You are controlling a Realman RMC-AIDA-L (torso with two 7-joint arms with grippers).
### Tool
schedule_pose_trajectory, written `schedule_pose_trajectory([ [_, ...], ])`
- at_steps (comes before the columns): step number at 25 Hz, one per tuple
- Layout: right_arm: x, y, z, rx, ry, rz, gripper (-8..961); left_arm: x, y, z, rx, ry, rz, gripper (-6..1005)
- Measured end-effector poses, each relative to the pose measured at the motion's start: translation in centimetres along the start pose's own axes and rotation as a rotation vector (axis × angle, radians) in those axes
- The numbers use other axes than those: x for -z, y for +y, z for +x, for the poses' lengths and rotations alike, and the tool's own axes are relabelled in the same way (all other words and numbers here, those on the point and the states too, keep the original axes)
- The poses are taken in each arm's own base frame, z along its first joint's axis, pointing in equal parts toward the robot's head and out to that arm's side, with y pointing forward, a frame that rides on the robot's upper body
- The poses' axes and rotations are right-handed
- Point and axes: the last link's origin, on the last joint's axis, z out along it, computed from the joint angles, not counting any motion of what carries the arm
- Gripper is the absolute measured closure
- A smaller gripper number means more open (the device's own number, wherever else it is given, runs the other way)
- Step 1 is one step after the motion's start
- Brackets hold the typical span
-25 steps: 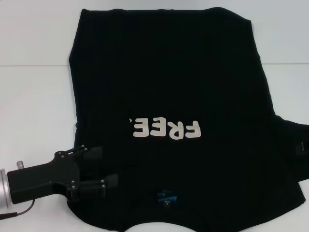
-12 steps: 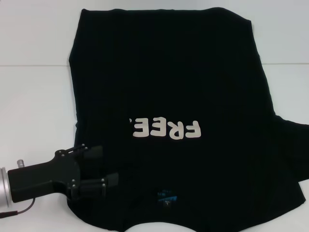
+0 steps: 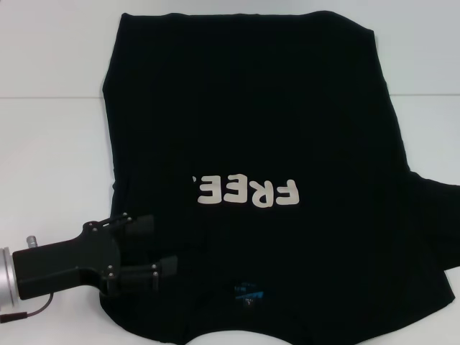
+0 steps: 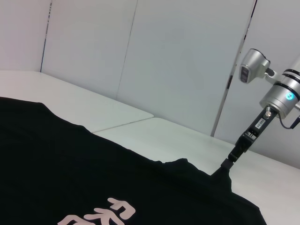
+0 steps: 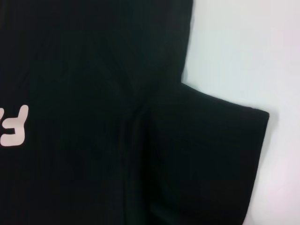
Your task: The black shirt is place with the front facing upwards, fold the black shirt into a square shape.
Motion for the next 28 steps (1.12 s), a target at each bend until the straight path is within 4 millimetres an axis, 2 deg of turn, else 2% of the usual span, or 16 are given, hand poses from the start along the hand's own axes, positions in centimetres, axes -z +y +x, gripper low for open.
schedule_pose_trajectory([
  [3,0.0,0.1,0.0,0.007,0.006,0.004,678,0.0,0.0,0.0,0.000,0.000,0.000,67],
  [9,0.0,0.0,0.0,0.011,0.005,0.009,571,-0.1,0.0,0.1,-0.003,0.000,-0.004,67],
  [14,-0.2,0.1,-0.1,0.013,0.001,0.010,415,-0.2,0.0,0.2,-0.005,0.000,-0.006,68],
  [28,-1.4,0.6,-0.1,0.021,0.011,0.008,416,-0.2,-0.1,0.2,-0.003,0.000,-0.005,68],
])
